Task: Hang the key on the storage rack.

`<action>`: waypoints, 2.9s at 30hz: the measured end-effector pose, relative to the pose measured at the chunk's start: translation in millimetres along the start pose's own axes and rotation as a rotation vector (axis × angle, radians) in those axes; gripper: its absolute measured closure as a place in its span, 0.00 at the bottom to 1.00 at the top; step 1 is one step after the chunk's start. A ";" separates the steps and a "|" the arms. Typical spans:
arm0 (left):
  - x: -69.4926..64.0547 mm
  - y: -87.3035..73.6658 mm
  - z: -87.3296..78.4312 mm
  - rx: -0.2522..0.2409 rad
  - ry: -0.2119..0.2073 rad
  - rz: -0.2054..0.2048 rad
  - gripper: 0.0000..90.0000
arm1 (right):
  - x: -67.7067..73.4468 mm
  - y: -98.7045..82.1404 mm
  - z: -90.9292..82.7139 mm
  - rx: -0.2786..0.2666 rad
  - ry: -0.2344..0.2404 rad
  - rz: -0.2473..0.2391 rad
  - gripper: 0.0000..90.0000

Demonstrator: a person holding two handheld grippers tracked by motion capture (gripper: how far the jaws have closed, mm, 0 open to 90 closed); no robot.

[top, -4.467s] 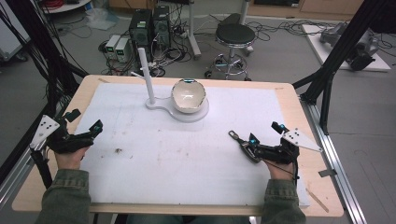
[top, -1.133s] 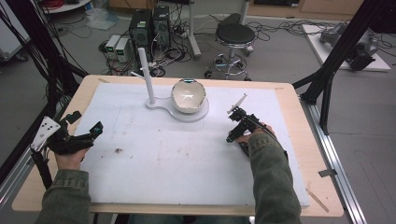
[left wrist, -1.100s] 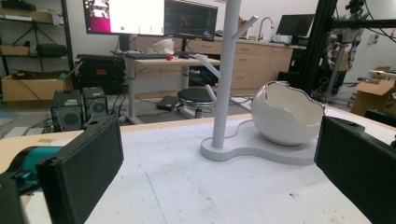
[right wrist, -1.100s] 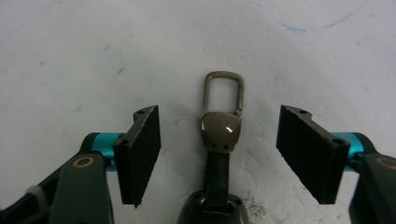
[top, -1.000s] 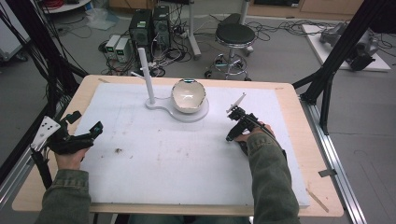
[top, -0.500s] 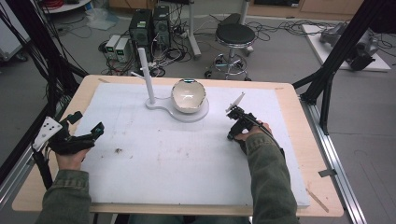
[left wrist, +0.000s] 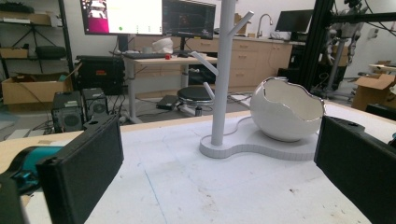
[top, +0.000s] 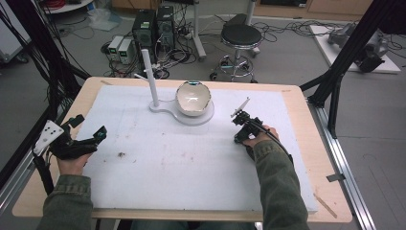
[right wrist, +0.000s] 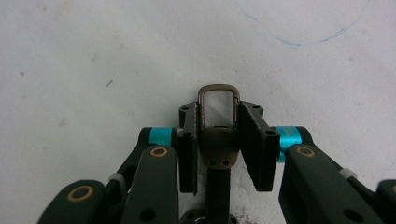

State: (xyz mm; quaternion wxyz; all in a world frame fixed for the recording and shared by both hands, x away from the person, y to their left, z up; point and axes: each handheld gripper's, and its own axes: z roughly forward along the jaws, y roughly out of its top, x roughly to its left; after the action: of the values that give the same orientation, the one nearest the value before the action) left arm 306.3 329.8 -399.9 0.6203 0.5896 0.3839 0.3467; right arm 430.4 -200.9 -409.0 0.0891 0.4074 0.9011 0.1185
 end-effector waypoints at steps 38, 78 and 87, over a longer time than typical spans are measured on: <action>1.2 -1.3 0.1 0.003 0.006 0.002 0.02 | -5.6 -69.3 -83.4 -0.765 0.082 0.151 0.77; 7.6 -1.5 -2.9 -0.010 0.012 -0.032 0.02 | 42.8 17.3 -149.4 -0.921 0.137 -0.017 0.77; 6.2 -1.4 -2.3 -0.011 0.008 -0.031 0.02 | 53.3 42.9 -157.5 -0.955 0.167 -0.036 0.77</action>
State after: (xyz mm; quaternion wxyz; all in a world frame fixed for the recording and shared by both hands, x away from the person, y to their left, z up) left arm 307.1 336.3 -401.8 0.6273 0.5787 0.3934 0.3418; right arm 385.7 -155.4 -249.6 0.1956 0.2944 0.7571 0.5494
